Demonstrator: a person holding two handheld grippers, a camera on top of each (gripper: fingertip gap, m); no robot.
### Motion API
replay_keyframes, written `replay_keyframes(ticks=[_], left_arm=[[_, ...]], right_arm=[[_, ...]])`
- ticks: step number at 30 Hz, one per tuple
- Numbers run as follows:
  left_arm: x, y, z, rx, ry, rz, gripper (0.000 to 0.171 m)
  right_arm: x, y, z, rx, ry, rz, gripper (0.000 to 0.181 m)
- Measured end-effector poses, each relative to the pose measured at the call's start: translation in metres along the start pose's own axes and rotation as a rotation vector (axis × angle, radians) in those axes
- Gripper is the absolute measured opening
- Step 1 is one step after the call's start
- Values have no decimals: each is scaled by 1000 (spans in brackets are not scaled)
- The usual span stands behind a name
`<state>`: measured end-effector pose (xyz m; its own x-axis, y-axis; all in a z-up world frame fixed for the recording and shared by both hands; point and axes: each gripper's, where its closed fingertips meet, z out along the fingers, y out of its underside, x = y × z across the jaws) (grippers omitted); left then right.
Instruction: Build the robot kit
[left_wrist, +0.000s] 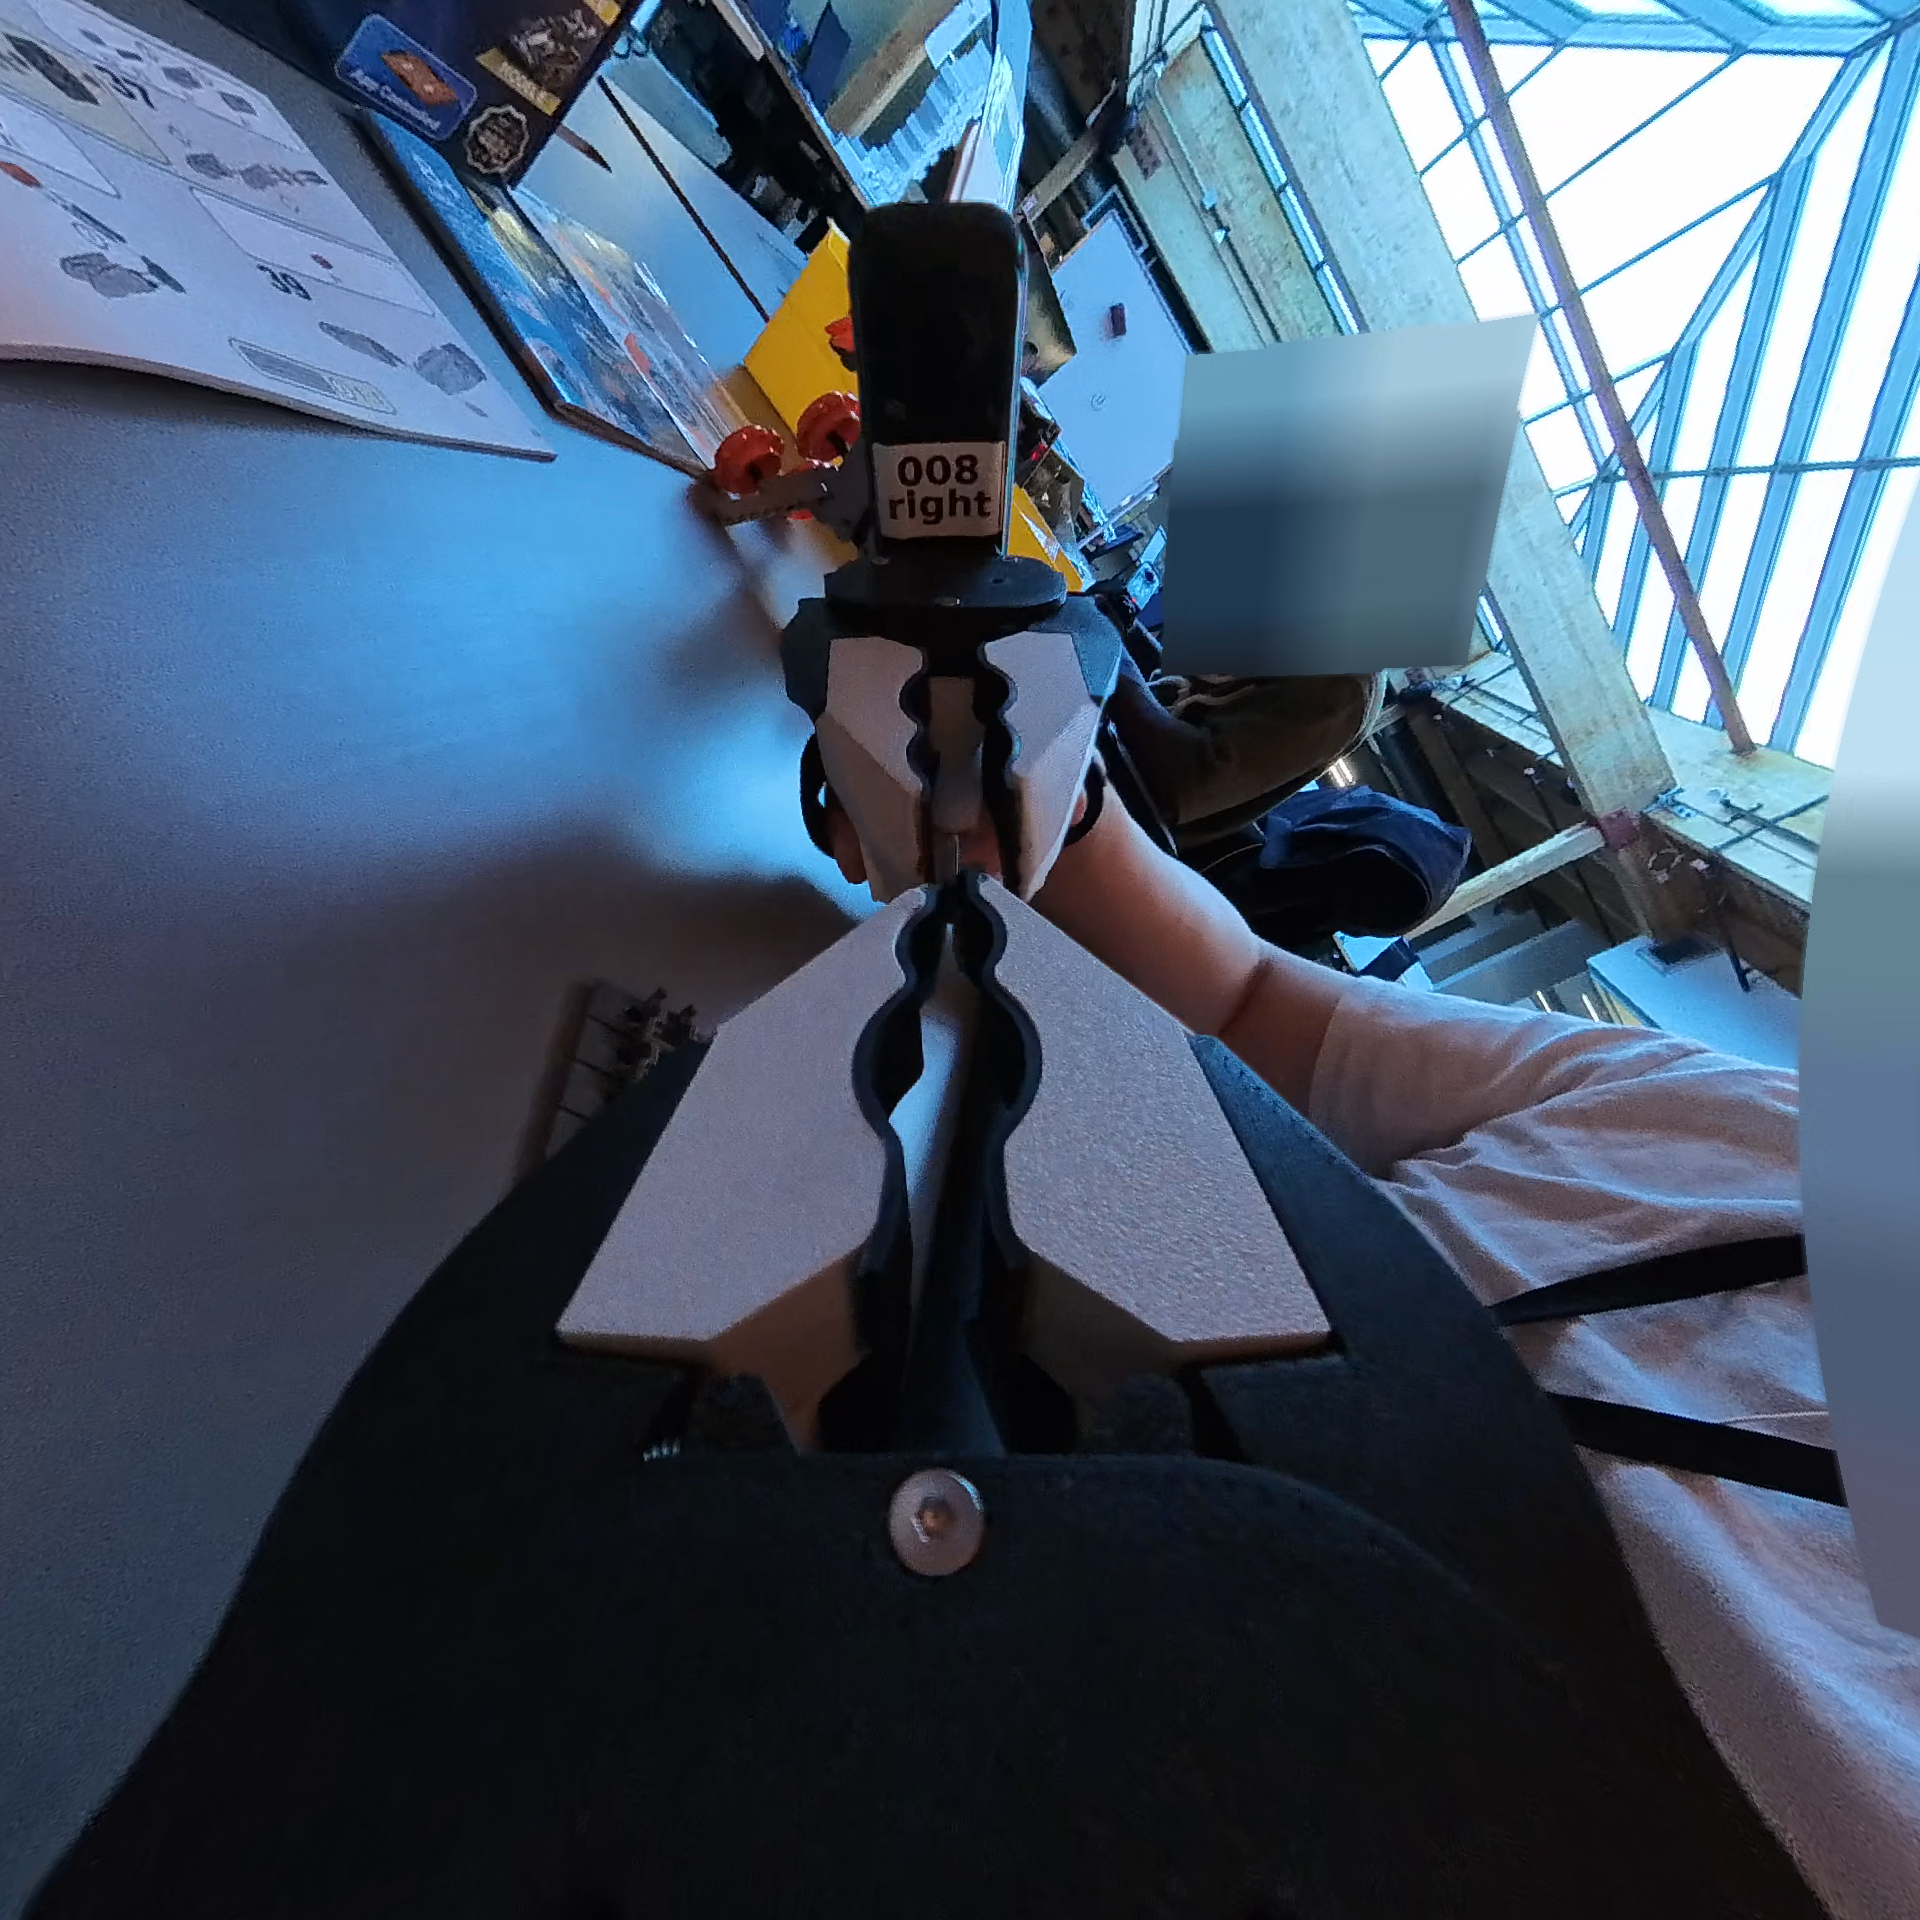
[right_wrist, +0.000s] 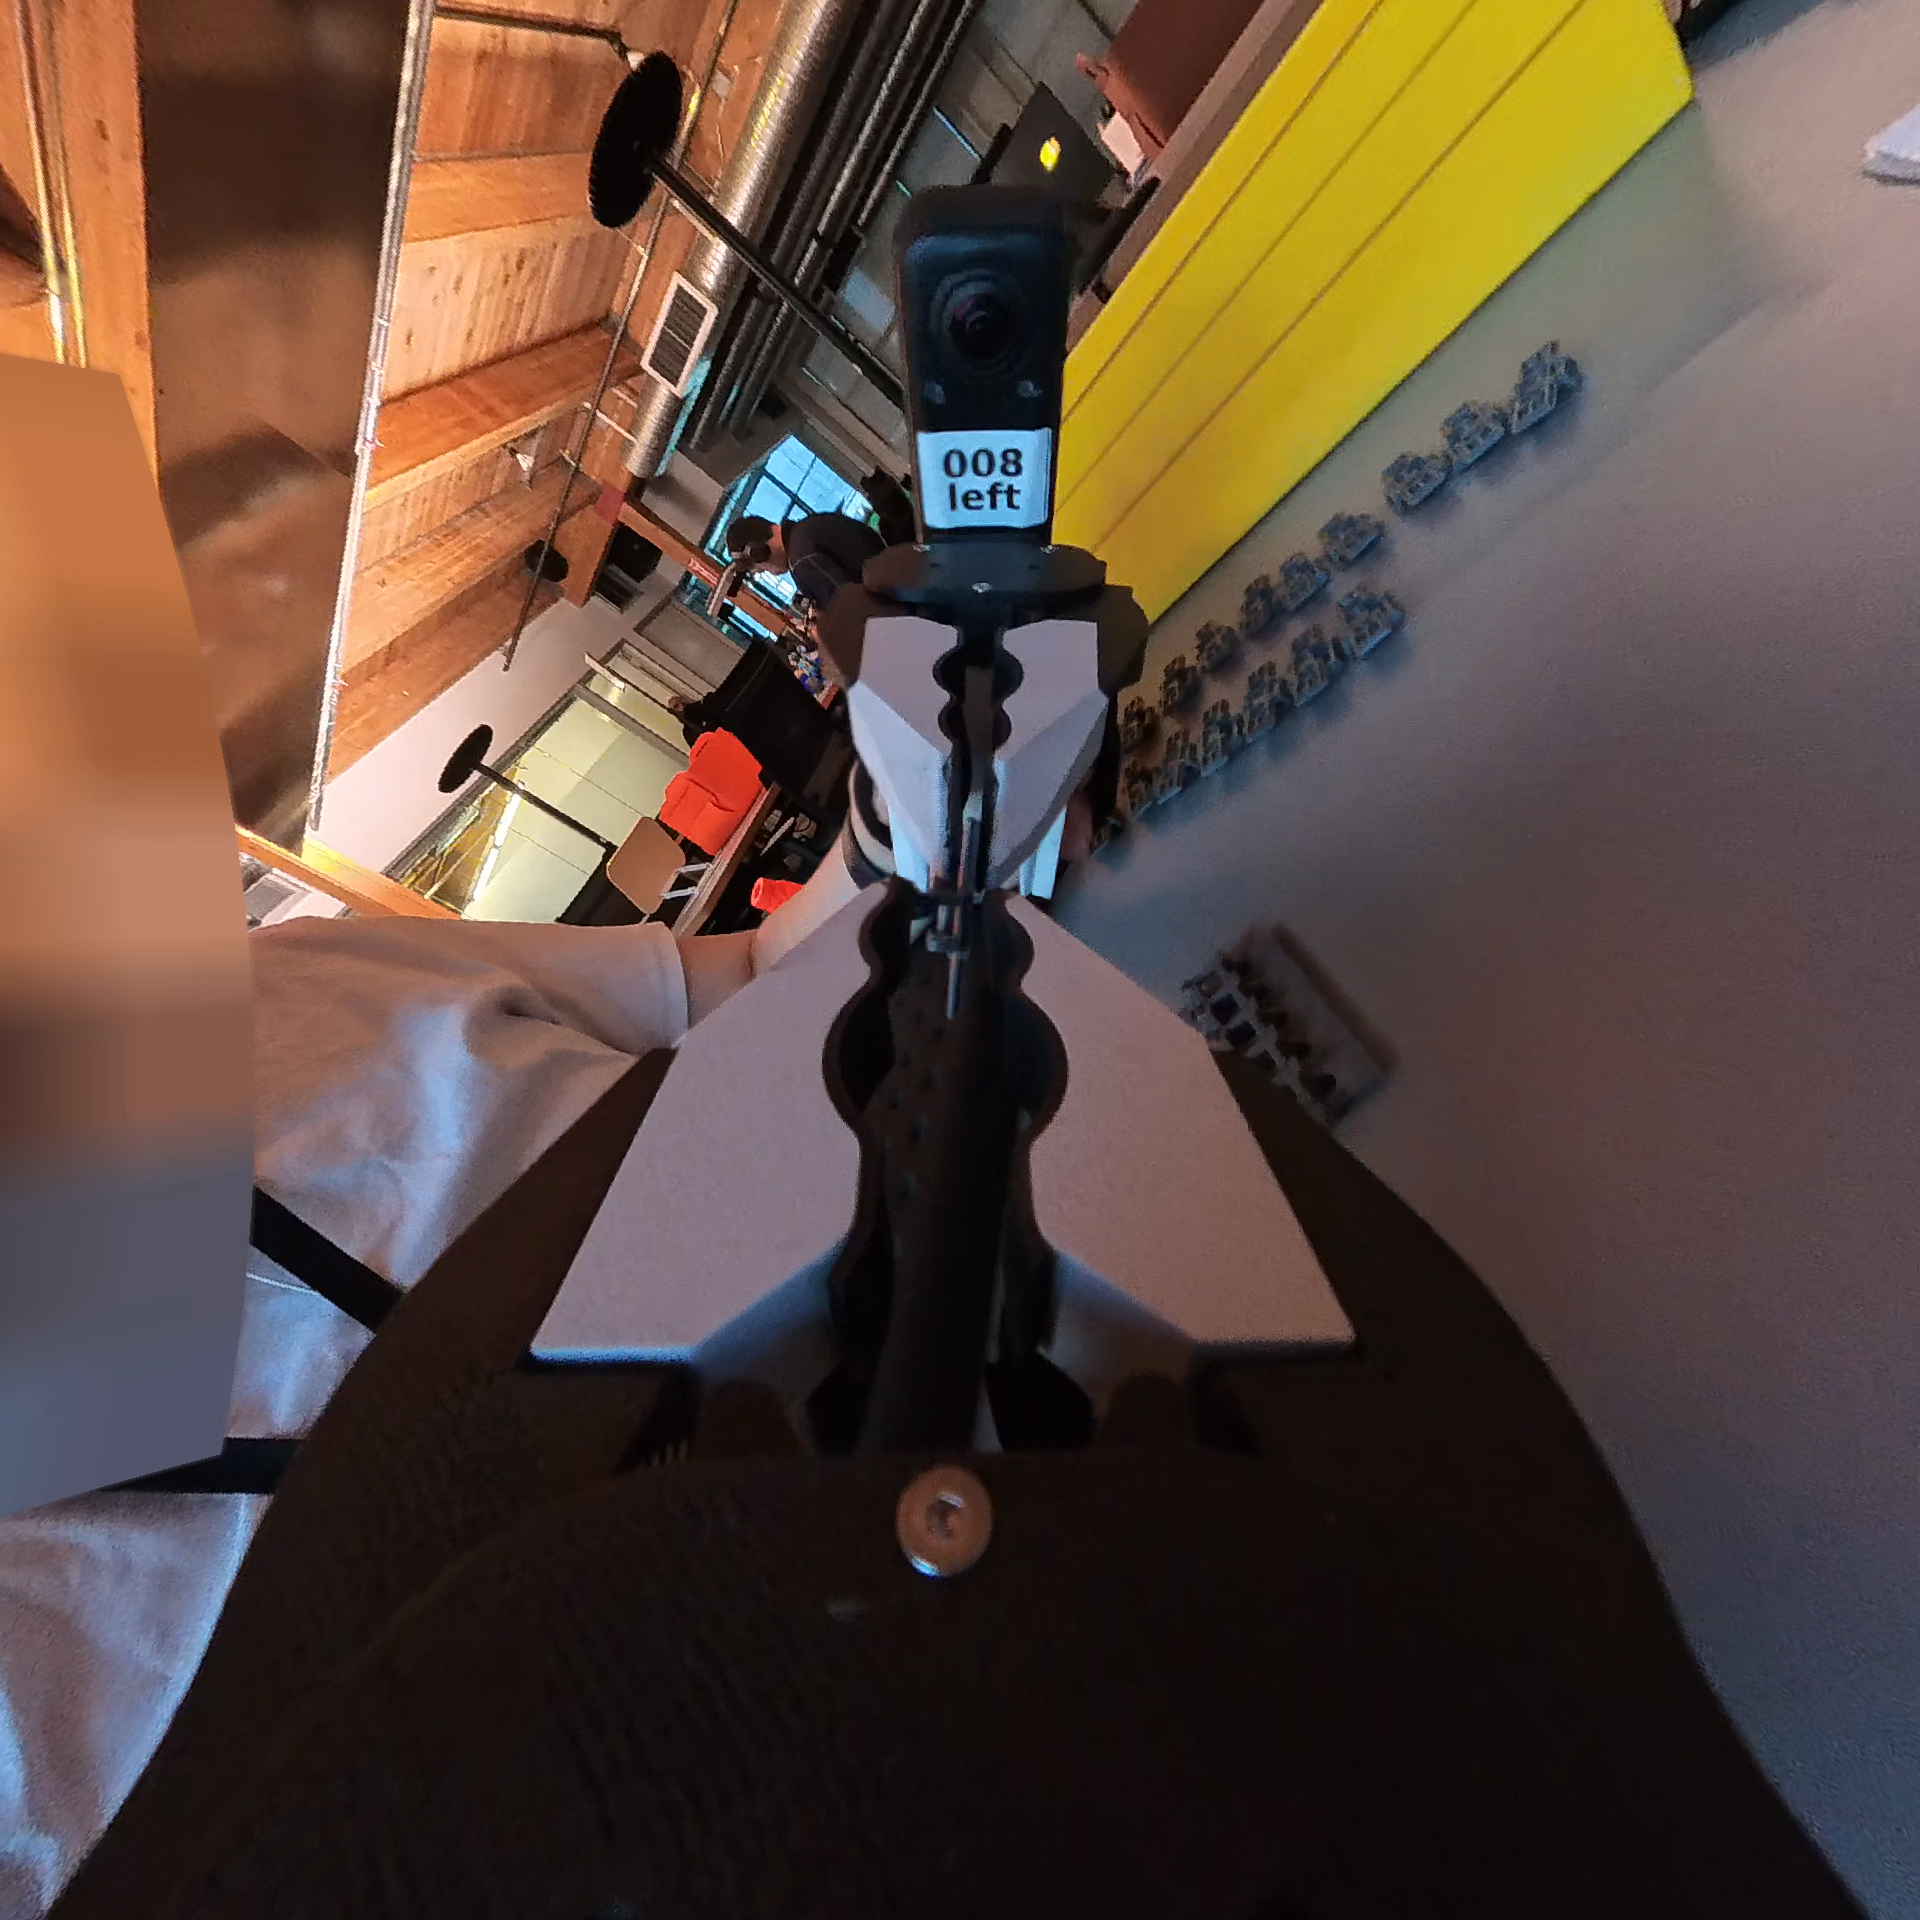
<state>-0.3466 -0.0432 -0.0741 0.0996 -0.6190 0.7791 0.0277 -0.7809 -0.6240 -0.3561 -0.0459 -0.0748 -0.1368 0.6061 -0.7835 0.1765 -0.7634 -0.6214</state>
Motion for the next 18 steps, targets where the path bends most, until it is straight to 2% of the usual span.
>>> replay_keyframes(ticks=[2,8,11,13,15,18], left_arm=[[-1,2,1,-10,-10,6,0],[-5,4,3,-25,-30,3,0],[-6,6,5,-34,-27,1,1],[-13,8,5,-46,-90,66,8],[-26,6,1,-59,-218,188,33],[-34,17,0,-154,-337,374,29]], right_arm=[[1,4,1,-27,3,12,5],[7,8,-1,-59,27,35,9],[6,11,-1,-84,25,40,5],[9,15,-4,-124,53,42,4],[18,18,-12,-146,100,72,4],[34,18,-27,-126,148,199,4]])
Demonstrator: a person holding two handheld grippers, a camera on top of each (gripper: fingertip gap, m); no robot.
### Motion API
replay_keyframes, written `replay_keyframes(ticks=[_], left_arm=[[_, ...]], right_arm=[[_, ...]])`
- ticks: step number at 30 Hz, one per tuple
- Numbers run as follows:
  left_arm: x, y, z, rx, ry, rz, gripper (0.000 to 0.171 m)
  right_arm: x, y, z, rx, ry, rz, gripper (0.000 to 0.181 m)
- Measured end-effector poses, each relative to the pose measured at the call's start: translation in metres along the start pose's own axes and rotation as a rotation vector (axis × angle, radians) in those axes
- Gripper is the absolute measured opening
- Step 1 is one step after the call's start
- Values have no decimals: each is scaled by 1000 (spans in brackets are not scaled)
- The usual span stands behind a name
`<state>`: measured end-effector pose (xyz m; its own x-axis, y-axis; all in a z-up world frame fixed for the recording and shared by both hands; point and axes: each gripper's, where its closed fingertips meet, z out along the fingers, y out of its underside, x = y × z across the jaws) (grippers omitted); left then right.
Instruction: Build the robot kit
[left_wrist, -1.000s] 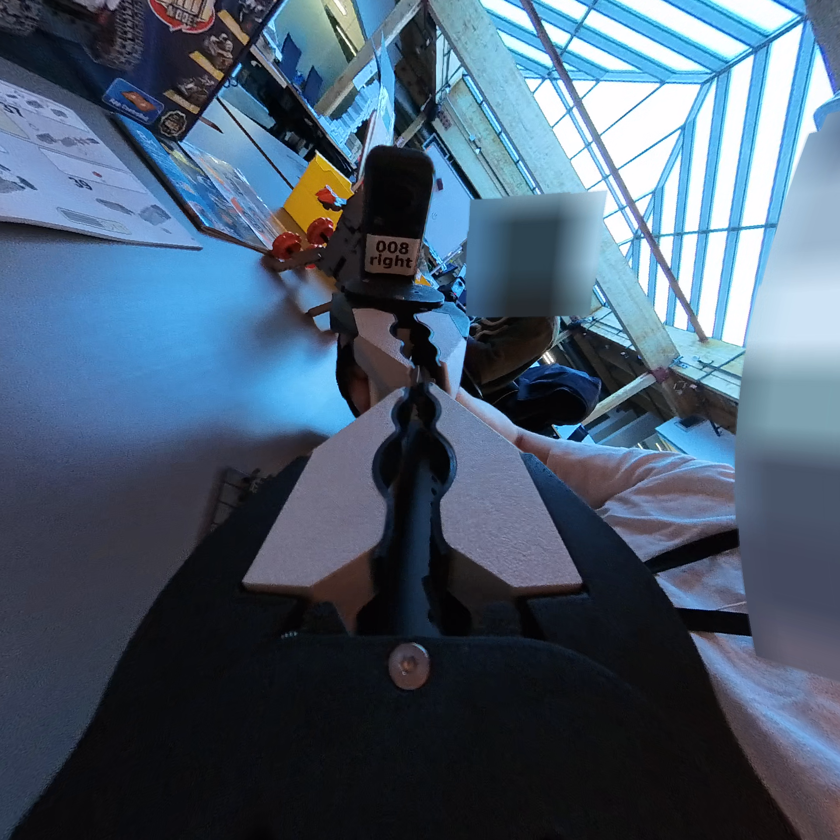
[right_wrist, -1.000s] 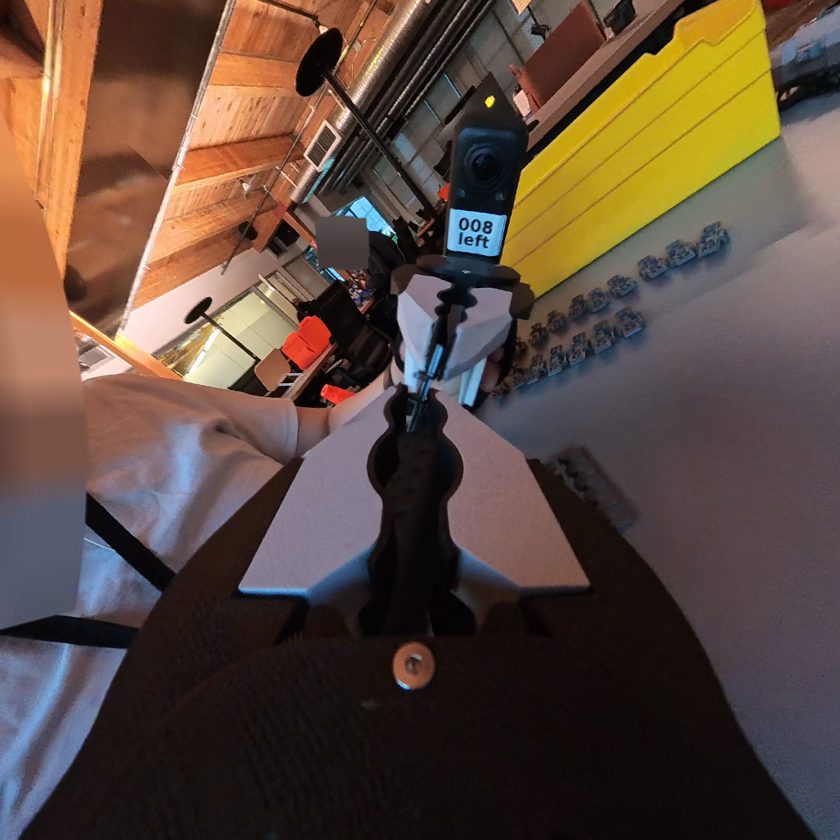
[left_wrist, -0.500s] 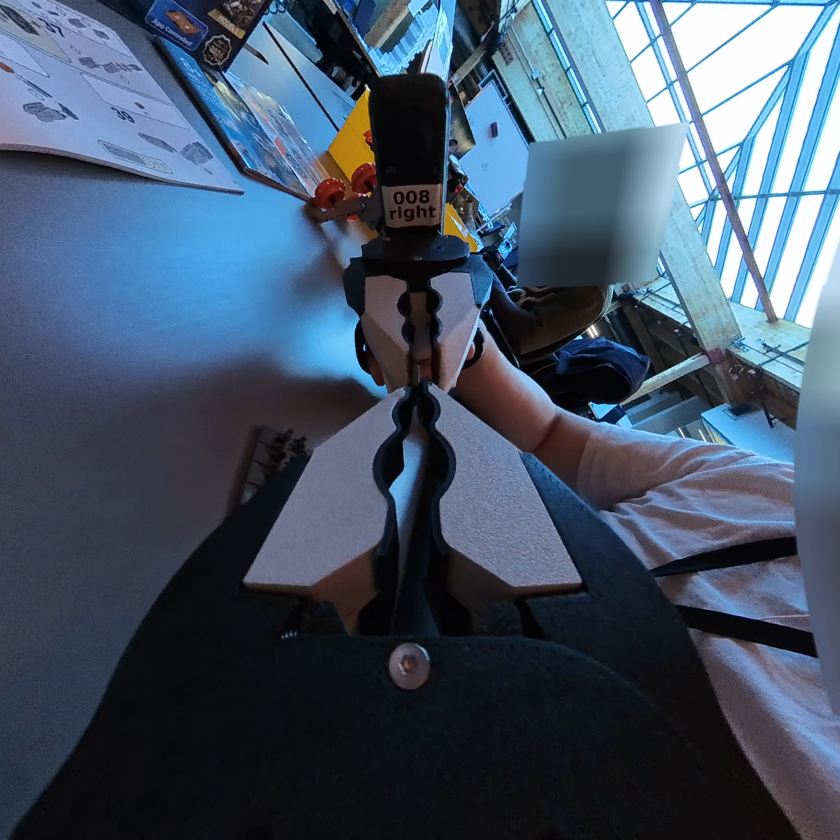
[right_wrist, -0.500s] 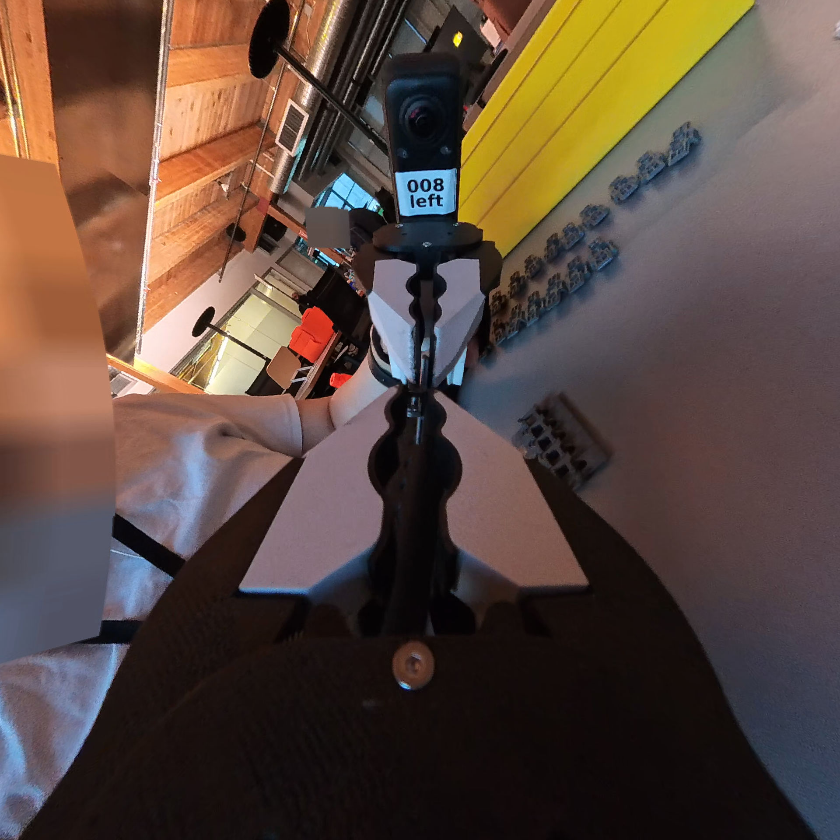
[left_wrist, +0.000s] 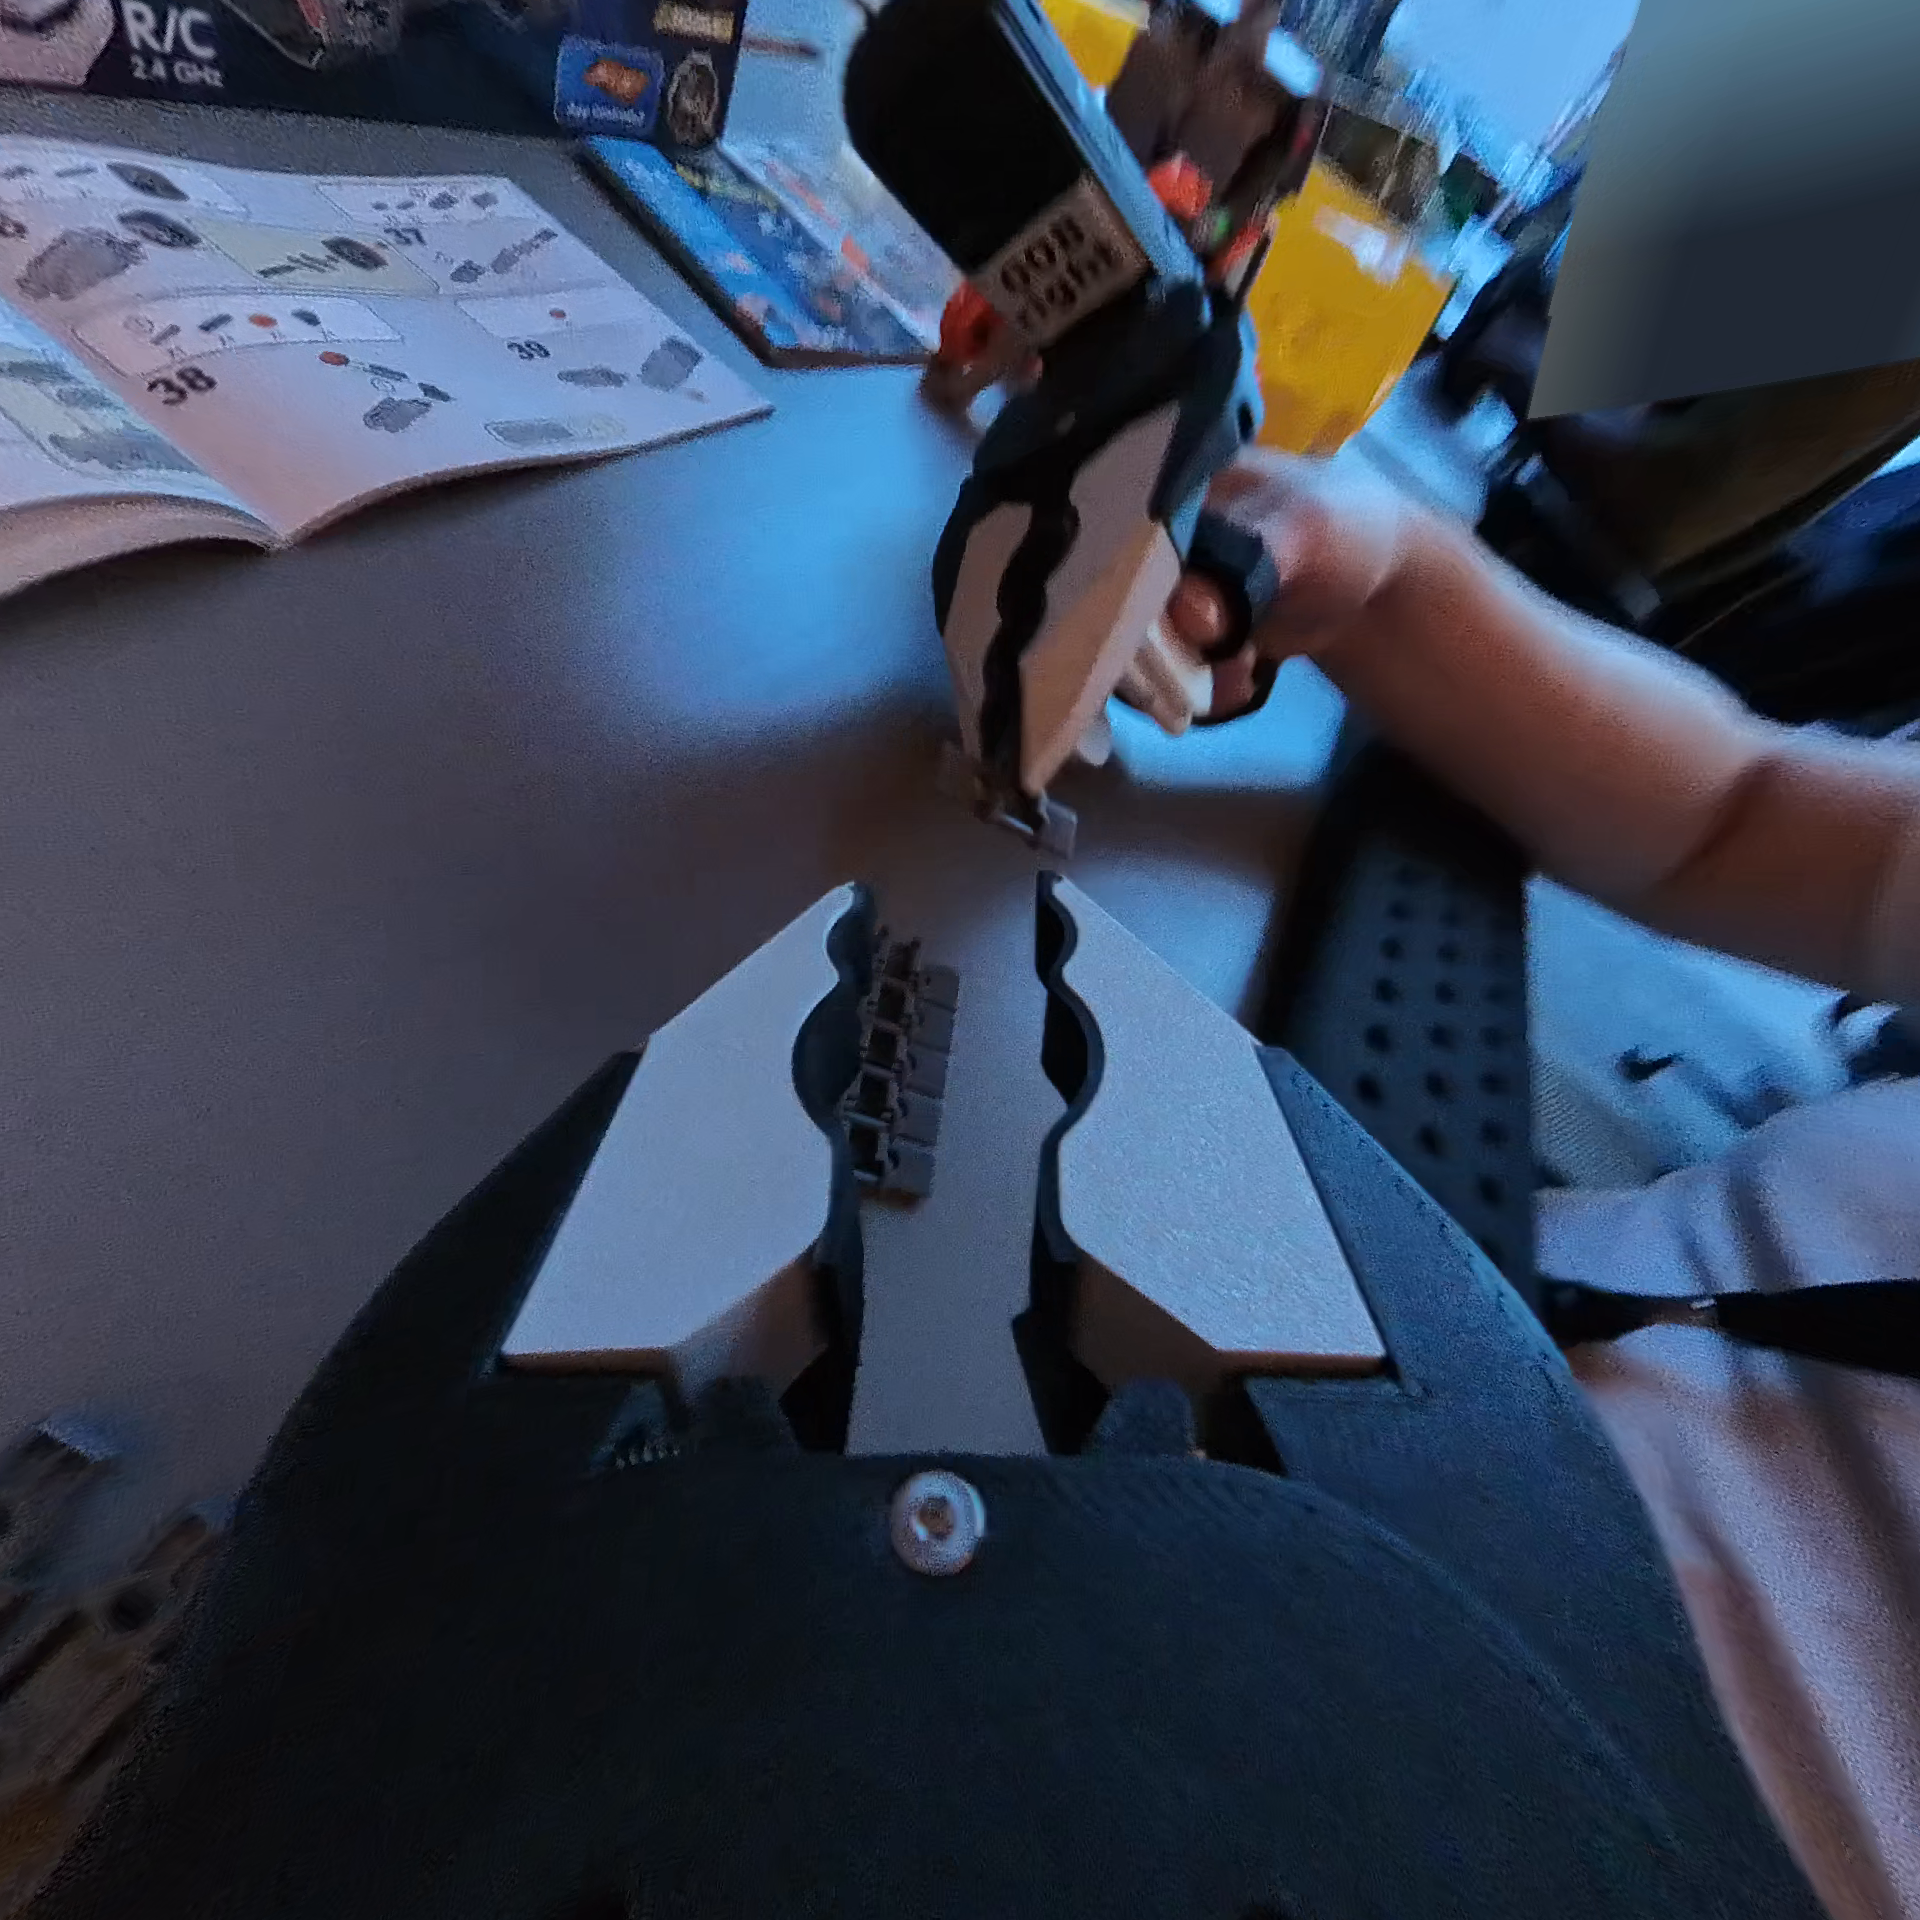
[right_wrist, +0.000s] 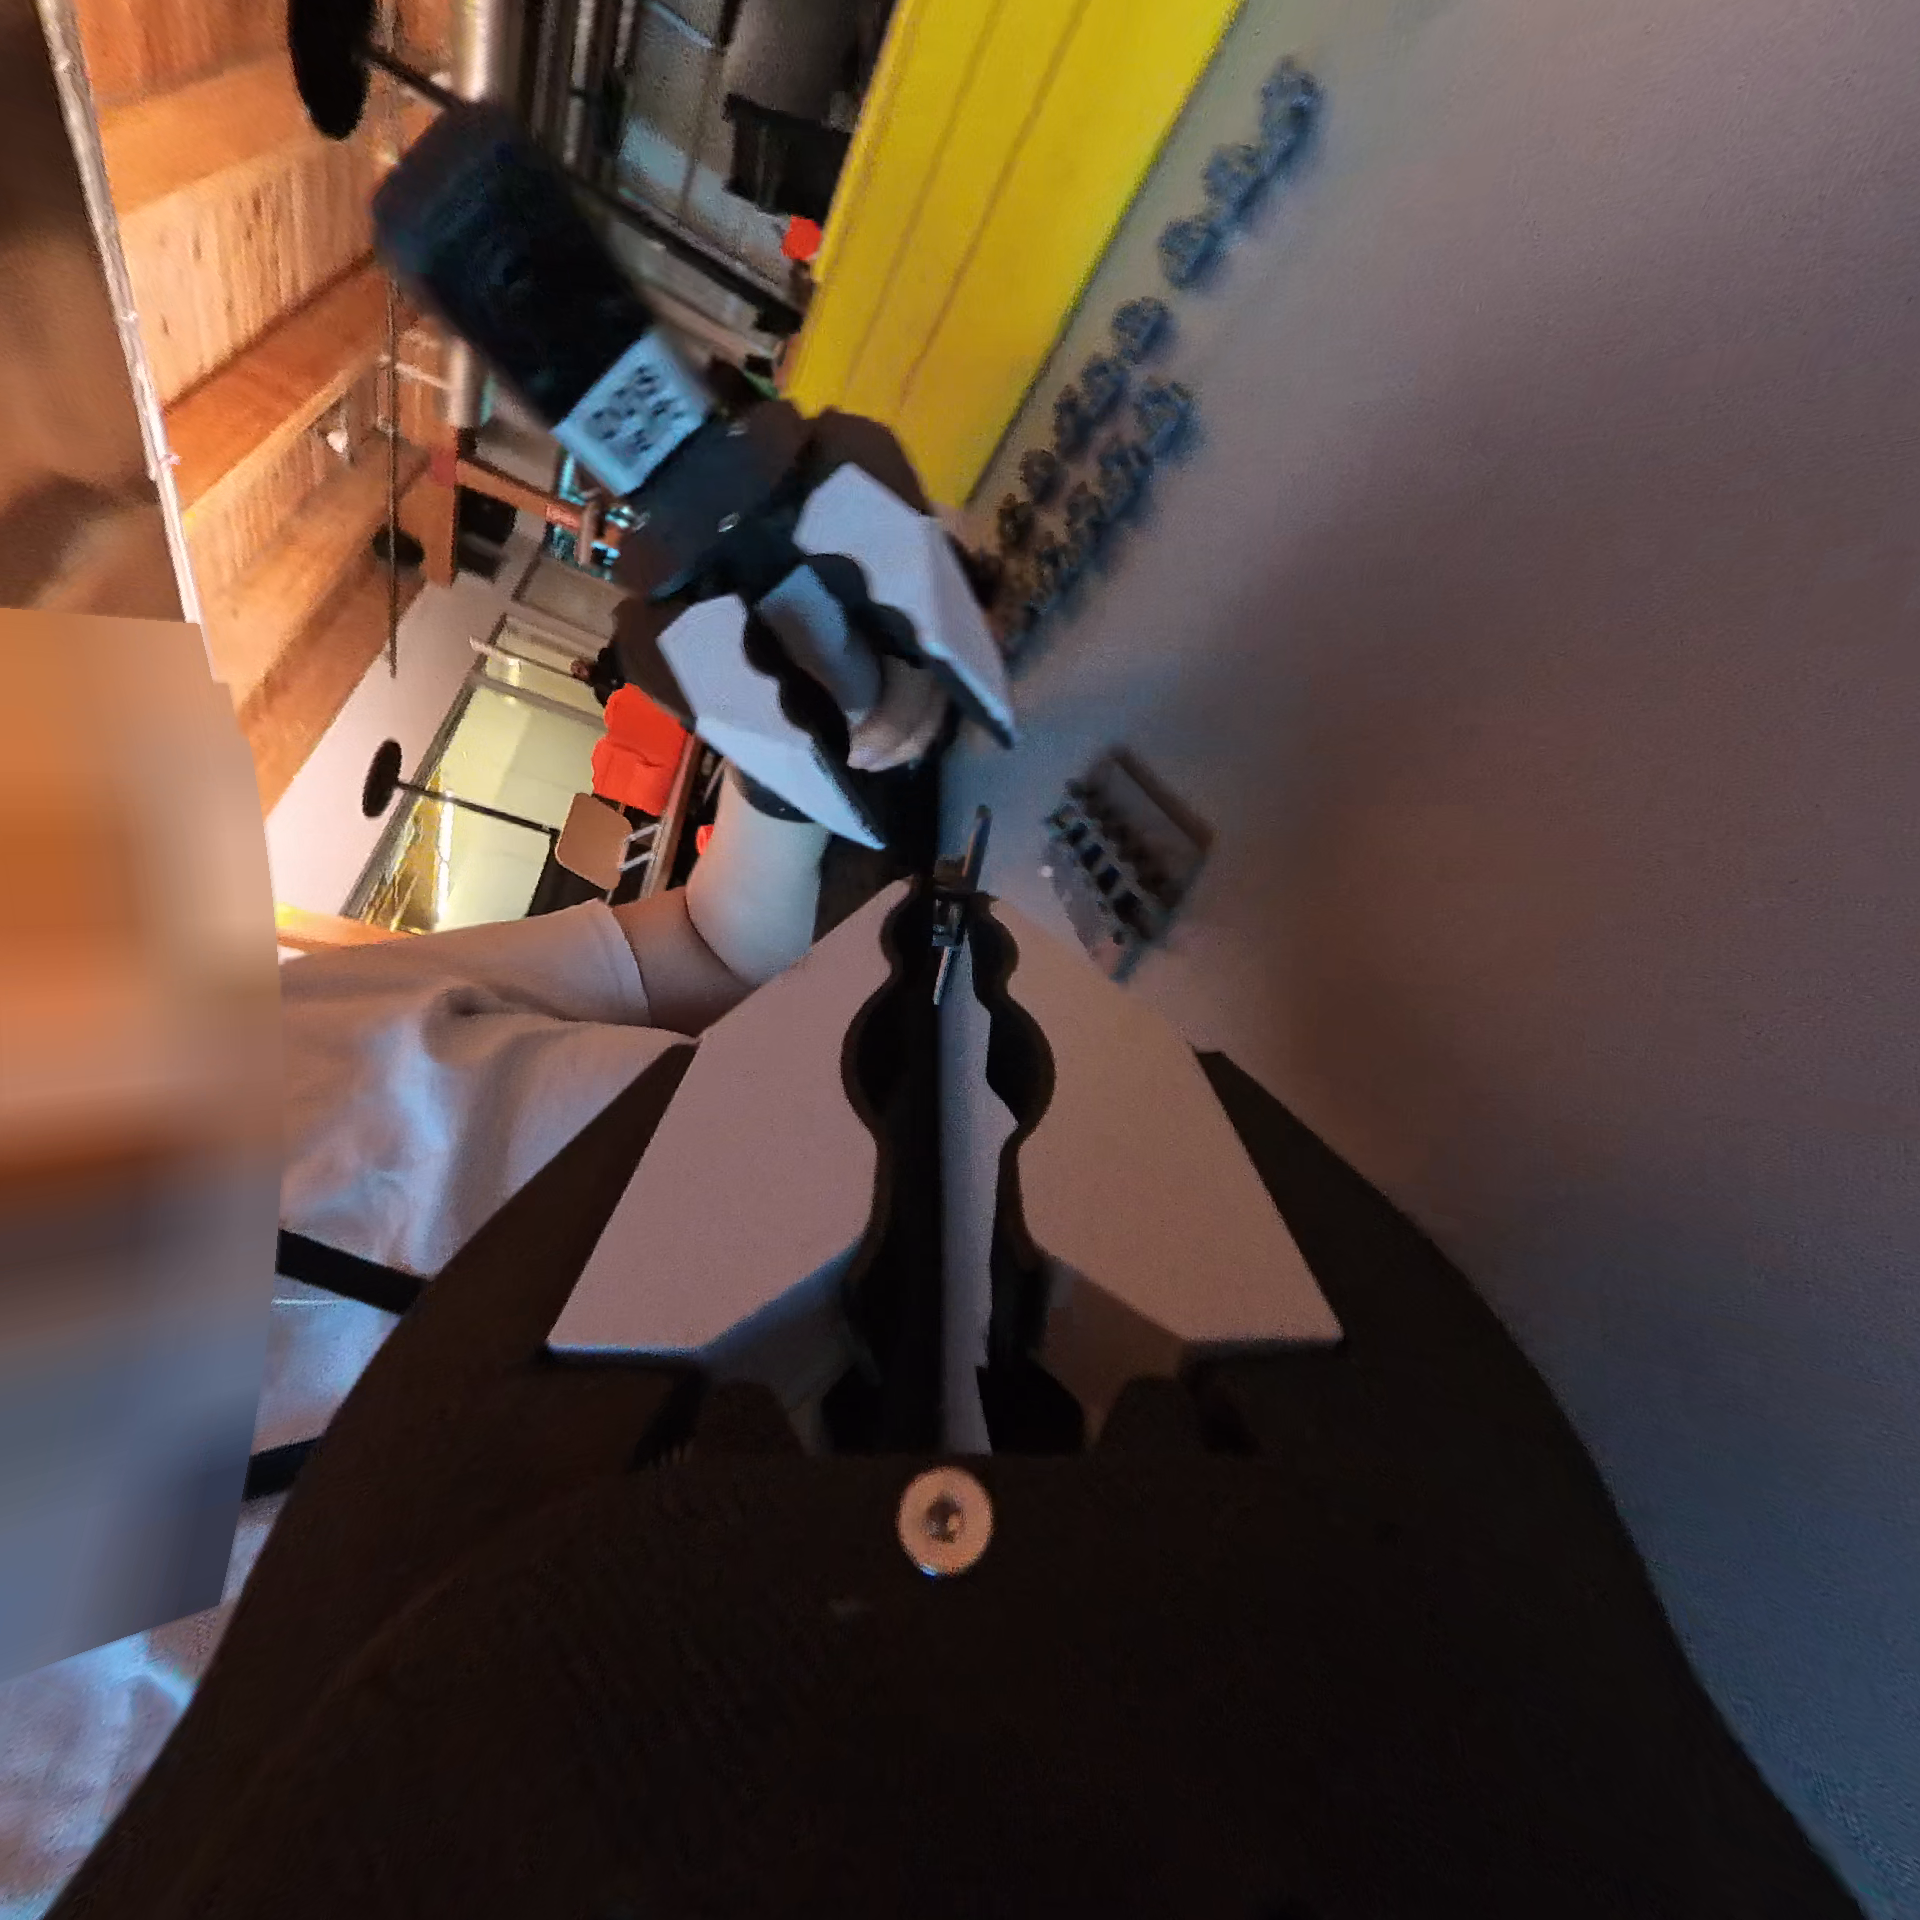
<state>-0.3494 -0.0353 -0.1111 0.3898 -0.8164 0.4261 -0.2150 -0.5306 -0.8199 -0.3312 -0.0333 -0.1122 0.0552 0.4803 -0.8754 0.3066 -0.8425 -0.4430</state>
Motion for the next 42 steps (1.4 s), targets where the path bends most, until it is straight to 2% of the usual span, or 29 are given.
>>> replay_keyframes(ticks=[3,6,9,17,20,24,26,27,28,33,35,37,40,42], left_arm=[[-6,17,11,-120,-105,139,35],[-12,30,20,-217,-159,209,60],[-20,36,24,-282,-243,310,68],[-21,39,33,-318,-247,413,54],[-18,38,36,-298,-226,449,62],[-16,40,37,-288,-192,437,61],[-17,39,36,-288,-203,436,53],[-18,39,35,-293,-211,441,40],[-19,39,34,-297,-220,445,37],[-17,38,33,-277,-266,523,37],[-18,38,33,-267,-268,476,43],[-17,40,33,-280,-243,417,37],[-20,37,29,-294,-324,513,37],[-17,34,27,-269,-356,576,37]], right_arm=[[18,3,-6,-9,60,60,4],[23,5,-4,-14,65,103,4],[27,8,-2,-33,81,104,5],[30,8,-4,-26,83,129,5],[30,8,-4,-22,82,134,5],[30,8,-4,-21,85,131,5],[30,8,-4,-22,85,130,5],[30,8,-4,-22,84,131,5],[30,9,-4,-22,83,131,5],[30,10,-4,-27,83,130,5],[30,9,-4,-27,81,133,5],[30,9,-4,-28,81,136,5],[32,9,-5,-22,104,134,5],[37,10,-7,-26,169,107,5]])
